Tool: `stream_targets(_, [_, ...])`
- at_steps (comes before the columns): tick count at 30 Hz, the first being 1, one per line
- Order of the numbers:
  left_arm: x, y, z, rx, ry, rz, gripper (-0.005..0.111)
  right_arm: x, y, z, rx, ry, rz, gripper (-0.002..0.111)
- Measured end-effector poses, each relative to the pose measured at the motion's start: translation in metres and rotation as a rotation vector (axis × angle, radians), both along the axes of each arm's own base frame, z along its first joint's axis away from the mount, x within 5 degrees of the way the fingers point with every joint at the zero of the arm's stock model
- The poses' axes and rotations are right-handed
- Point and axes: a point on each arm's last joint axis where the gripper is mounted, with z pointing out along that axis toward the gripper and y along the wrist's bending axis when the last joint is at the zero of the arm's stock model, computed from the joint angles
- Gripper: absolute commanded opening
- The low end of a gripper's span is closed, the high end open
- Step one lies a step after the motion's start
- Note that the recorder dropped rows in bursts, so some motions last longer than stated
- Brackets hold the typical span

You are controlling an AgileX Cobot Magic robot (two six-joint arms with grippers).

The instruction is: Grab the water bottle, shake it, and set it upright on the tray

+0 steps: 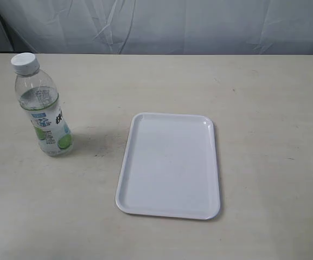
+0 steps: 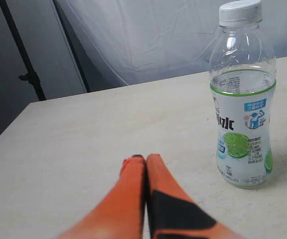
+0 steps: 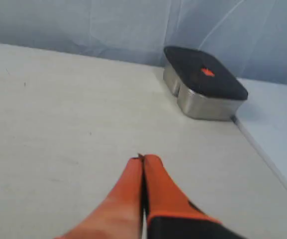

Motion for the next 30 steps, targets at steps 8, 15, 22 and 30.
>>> stream_targets(8, [0.000, 0.000, 0.000, 0.000, 0.000, 0.000, 0.000, 0.000, 0.006, 0.044, 0.490, -0.515, 0.069, -0.001])
stream_targets(15, [0.000, 0.000, 0.000, 0.000, 0.000, 0.000, 0.000, -0.007, -0.007, 0.060, 0.867, -0.762, 0.016, -0.001])
stream_targets(22, [0.000, 0.000, 0.000, 0.000, 0.000, 0.000, 0.000, -0.004, -0.008, 0.050, 1.495, -0.679, -0.001, -0.001])
stream_targets(30, [0.000, 0.000, 0.000, 0.000, 0.000, 0.000, 0.000, -0.002, -0.003, 0.048, 1.520, -0.608, 0.019, -0.001])
